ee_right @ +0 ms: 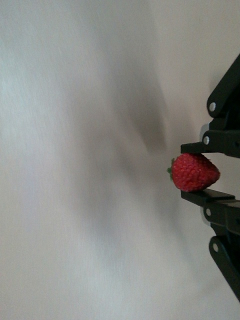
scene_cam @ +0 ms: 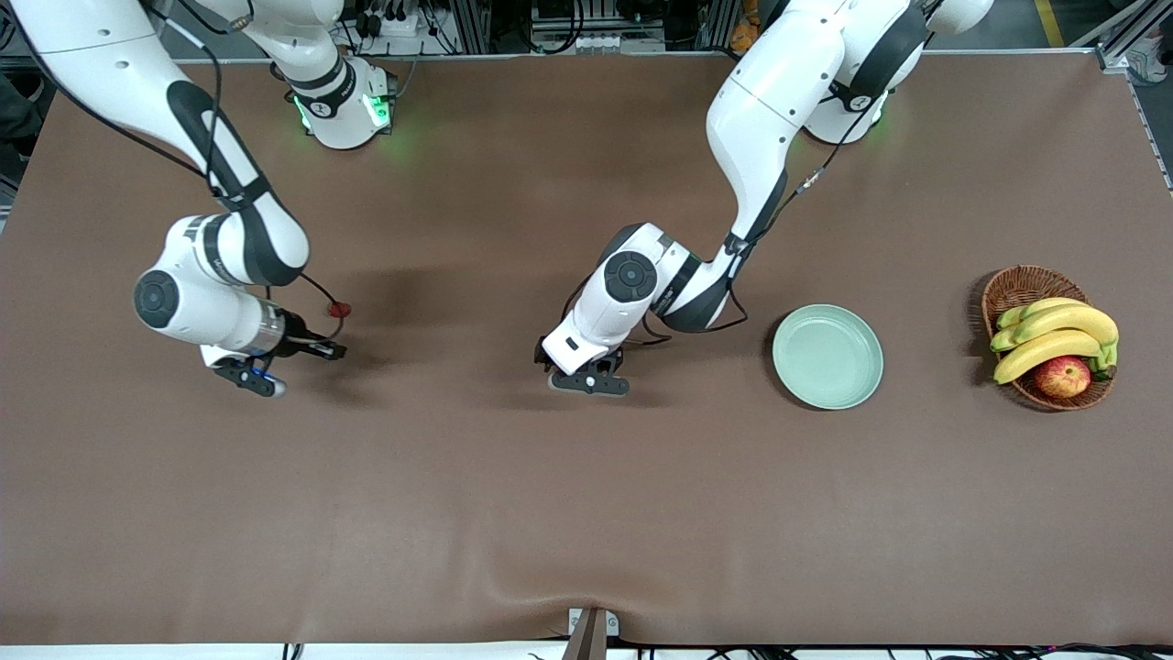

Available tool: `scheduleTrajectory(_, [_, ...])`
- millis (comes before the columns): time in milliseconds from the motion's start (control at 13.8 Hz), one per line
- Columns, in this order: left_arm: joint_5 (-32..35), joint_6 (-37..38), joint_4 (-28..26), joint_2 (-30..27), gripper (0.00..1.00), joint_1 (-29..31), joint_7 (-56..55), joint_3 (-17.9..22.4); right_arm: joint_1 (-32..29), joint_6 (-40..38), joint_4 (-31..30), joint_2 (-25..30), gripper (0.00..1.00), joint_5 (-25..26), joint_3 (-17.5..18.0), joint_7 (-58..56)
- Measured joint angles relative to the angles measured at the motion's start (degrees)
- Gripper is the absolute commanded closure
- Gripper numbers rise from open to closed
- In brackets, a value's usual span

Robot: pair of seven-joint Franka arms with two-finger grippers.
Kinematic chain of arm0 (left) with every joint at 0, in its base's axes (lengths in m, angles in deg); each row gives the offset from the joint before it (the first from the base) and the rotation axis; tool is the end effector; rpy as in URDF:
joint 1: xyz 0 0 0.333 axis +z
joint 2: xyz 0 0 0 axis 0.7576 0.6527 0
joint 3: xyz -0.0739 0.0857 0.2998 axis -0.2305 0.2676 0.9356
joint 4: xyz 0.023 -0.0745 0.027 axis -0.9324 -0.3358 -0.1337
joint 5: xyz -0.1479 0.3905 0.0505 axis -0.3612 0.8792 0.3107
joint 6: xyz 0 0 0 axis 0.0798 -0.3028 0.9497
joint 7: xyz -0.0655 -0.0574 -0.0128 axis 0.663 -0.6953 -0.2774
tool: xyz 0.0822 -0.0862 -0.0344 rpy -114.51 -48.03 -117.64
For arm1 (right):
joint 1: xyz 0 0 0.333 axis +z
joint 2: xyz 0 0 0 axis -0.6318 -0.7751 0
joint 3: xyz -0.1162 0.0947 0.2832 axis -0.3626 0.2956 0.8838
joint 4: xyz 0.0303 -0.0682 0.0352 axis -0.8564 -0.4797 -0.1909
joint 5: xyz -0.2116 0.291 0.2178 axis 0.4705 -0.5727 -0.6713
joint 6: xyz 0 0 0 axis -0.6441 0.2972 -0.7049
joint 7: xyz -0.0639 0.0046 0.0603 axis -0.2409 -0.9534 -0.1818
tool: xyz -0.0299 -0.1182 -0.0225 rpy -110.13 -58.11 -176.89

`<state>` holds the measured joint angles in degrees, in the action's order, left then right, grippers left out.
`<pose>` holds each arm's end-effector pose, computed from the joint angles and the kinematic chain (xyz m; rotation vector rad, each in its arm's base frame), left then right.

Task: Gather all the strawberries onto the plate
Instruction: 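Close the left gripper on the middle strawberry while the right gripper holds its strawberry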

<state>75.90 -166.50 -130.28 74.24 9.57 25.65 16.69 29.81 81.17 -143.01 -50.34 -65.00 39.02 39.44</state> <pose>0.5669 -0.5472 0.1509 2.8440 -0.0572 0.1301 0.5771 0.0623 0.1846 -2.9076 0.6529 0.2334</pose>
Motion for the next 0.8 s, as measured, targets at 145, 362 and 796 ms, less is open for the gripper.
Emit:
scheduleTrajectory(145, [0.05,-1.02,0.05,0.35,0.27,-0.09,0.4,0.64,4.55,0.0,1.58,-0.01,0.94,-0.07,0.15,7.69])
scheduleTrajectory(362, [0.06,-3.0,0.1,1.45,0.36,-0.08,1.16,1.45,9.14,-0.01,4.21,-0.25,0.95,-0.11,0.19,15.97])
scheduleTrajectory(796, [0.06,-3.16,1.21,1.51,0.48,-0.89,1.15,1.44,10.12,0.06,5.94,-3.29,0.95,-0.21,-0.06,21.18])
